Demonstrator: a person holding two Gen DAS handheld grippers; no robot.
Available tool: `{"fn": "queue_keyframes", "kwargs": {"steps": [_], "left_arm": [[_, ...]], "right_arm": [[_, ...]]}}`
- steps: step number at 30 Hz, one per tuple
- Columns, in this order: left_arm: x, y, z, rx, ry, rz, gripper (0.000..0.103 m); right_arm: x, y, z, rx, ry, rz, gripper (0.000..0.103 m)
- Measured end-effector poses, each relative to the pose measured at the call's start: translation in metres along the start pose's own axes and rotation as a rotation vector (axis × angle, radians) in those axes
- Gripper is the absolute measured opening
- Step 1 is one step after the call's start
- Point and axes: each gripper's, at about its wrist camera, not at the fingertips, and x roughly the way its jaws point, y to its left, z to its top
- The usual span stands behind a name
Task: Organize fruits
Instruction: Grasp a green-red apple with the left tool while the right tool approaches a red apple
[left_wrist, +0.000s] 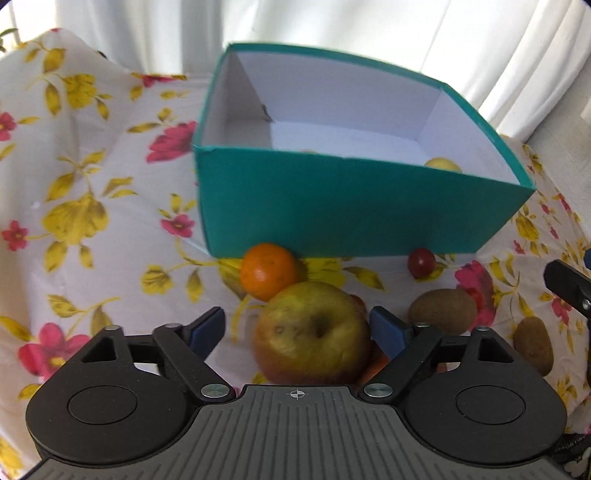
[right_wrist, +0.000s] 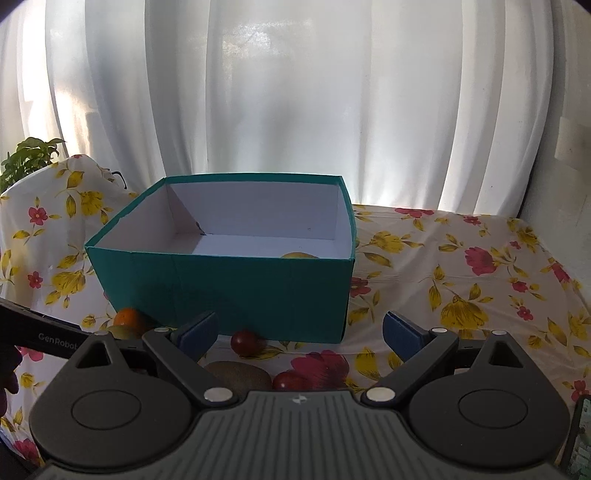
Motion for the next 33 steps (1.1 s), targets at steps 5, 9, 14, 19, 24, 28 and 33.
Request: {"fn": "queue_keyframes", "kwargs": {"steps": [5, 9, 14, 19, 24, 28, 33], "left_arm": [[0.020, 0.000, 0.003, -0.022, 0.068, -0.031, 0.079], [0.030, 0.002, 0.003, -0.023, 0.062, -0.045, 0.079], [0.021, 0.003, -0.002, -0.010, 0.041, -0.024, 0.078], [-0.007, 0.014, -0.008, -0.036, -0.011, -0.004, 0.078], [-0.029, 0.021, -0.011, -0.067, -0.064, 0.026, 0.078], [-0.037, 0.027, -0.016, -0.092, -0.069, 0.034, 0.078], [-0.045, 0.038, -0.023, -0.109, -0.069, 0.037, 0.078]], "right_arm": [[-0.003, -0.004, -0.003, 0.022, 0.002, -0.010, 0.096], [0.001, 0.000, -0.007, 0.009, 0.020, 0.001, 0.096], [0.008, 0.013, -0.012, -0.027, 0.059, 0.034, 0.096], [0.010, 0.029, -0.017, -0.070, 0.086, 0.089, 0.096], [0.014, 0.050, -0.021, -0.125, 0.110, 0.143, 0.096], [0.016, 0.064, -0.025, -0.162, 0.121, 0.177, 0.096], [0.022, 0.084, -0.031, -0.194, 0.147, 0.233, 0.091]]}}
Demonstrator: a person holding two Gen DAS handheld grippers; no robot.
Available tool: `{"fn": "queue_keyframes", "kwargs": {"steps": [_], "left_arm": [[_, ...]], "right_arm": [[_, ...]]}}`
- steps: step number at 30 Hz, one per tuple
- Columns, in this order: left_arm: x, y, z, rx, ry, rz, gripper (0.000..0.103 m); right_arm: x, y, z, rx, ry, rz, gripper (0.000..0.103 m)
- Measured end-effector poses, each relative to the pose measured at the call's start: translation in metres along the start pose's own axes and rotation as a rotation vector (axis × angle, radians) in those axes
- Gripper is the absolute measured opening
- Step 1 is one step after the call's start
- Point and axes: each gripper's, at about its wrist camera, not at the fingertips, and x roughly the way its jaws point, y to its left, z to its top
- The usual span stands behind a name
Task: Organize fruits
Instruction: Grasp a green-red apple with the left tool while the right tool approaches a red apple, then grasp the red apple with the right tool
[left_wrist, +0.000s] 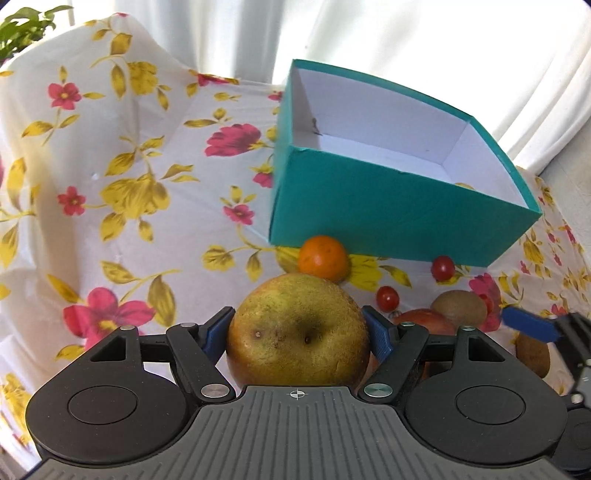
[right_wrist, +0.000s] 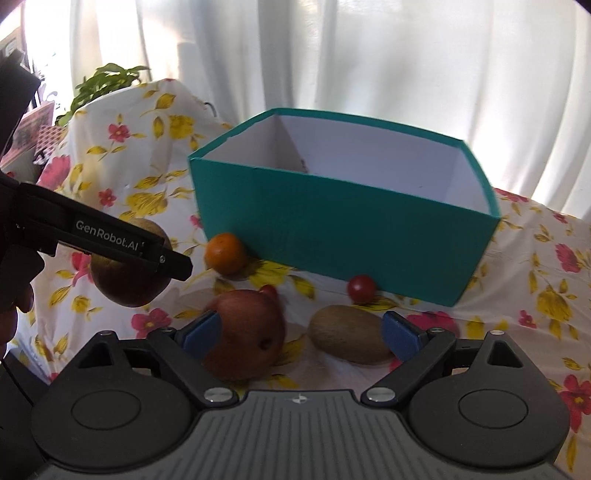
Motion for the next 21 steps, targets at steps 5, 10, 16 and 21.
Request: {"fn": "queue_keyframes", "kwargs": {"steps": [5, 10, 16, 21], "left_arm": [[-0.004, 0.010, -0.003, -0.015, 0.001, 0.004, 0.078], [-0.006, 0.013, -0.006, -0.008, 0.006, 0.003, 0.078], [-0.007, 0.014, -0.008, -0.006, 0.012, 0.007, 0.078], [-0.007, 0.012, -0.008, -0.003, 0.014, 0.011, 0.078]], "right_arm": [[0.023, 0.016, -0.005, -0.017, 0.050, 0.041, 0.088], [0.044, 0.027, -0.010, -0.017, 0.091, 0.048, 0.077], [0.056, 0.026, -0.010, 0.010, 0.089, 0.037, 0.071], [0.060, 0.025, -0.010, 0.009, 0.067, 0.047, 0.070]]}}
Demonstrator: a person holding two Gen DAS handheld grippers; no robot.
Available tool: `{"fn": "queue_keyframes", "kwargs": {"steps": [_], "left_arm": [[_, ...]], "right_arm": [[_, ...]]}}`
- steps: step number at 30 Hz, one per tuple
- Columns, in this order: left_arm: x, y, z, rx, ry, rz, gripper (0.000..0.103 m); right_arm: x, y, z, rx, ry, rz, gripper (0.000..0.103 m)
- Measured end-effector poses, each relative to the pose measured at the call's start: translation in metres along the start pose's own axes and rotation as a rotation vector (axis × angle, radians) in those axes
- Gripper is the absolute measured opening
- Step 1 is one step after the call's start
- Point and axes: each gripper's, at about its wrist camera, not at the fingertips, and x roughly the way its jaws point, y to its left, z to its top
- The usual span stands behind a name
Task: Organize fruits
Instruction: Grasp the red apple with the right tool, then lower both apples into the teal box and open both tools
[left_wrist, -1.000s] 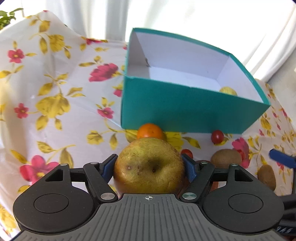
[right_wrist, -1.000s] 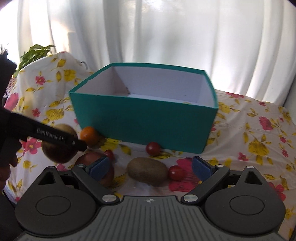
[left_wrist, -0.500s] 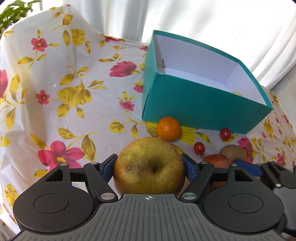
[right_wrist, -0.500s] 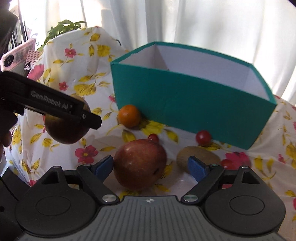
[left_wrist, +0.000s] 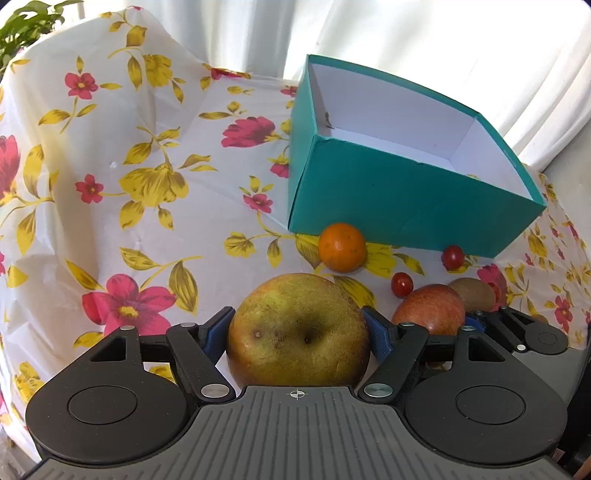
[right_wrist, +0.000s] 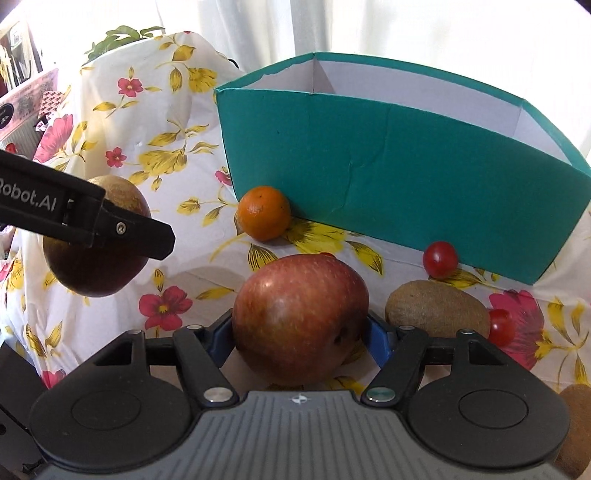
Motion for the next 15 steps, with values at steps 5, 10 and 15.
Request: {"fn": "queue_keyframes", "kwargs": {"steps": [5, 10, 15], "left_arm": [[-0.005, -0.007, 0.003, 0.016, -0.011, 0.002, 0.078], [-0.013, -0.021, 0.016, 0.050, -0.042, -0.013, 0.078], [-0.020, -0.046, 0.047, 0.100, -0.107, -0.036, 0.078]], "right_arm": [[-0.006, -0.006, -0.002, 0.028, -0.031, 0.013, 0.070], [-0.033, -0.019, 0.003, 0.056, -0.101, 0.010, 0.070], [-0.063, -0.039, 0.015, 0.093, -0.187, -0.035, 0.070]]}}
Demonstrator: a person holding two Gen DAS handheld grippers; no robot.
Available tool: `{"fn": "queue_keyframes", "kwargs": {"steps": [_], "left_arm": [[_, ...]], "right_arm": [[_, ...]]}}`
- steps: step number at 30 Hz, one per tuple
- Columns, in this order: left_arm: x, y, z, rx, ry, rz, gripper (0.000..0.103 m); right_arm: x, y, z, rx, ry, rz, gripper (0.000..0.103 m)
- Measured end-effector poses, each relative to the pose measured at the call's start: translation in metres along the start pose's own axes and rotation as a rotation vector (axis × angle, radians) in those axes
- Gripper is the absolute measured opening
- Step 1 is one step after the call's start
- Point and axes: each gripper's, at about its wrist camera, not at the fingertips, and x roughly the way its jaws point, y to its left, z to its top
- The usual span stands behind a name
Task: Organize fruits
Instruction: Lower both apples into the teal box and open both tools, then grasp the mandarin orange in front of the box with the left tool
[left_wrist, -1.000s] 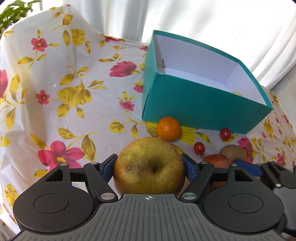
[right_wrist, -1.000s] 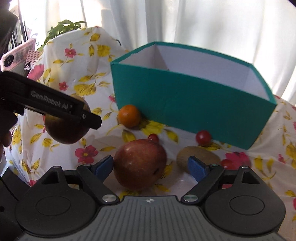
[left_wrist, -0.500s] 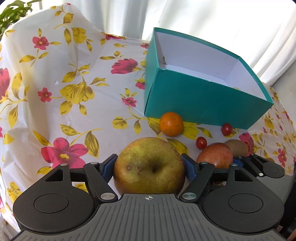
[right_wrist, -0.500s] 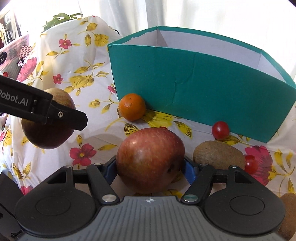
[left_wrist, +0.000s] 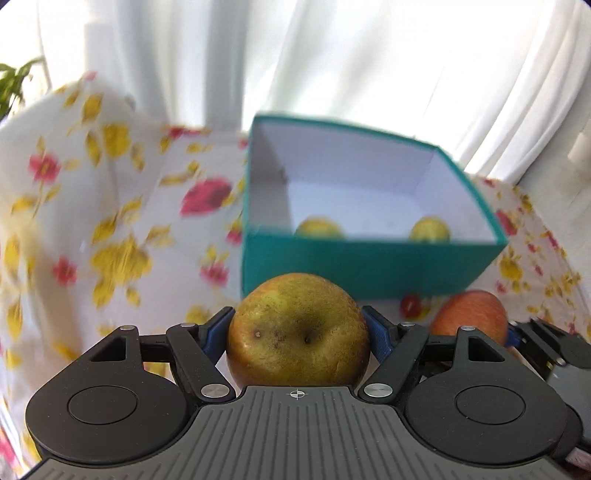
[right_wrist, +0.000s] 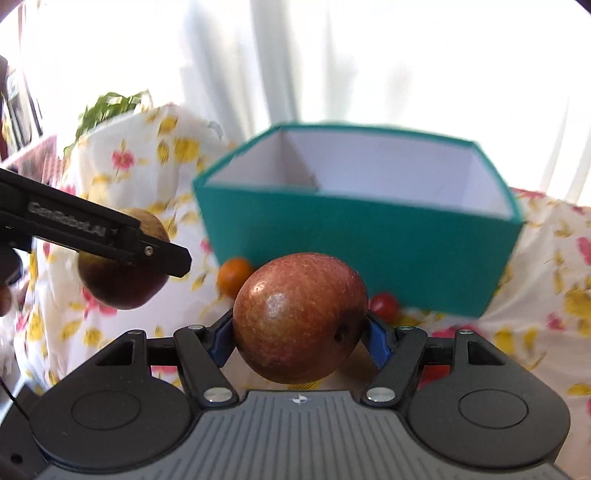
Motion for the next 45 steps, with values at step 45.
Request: {"fn": "queue_keyframes", "kwargs": {"steps": [45], "left_arm": [[0.008, -0.017, 0.019, -0.027, -0.129, 0.134, 0.096]], "right_arm": [[-0.017, -0.065, 0.061, 0.080, -0.187, -0.197, 0.070]]}}
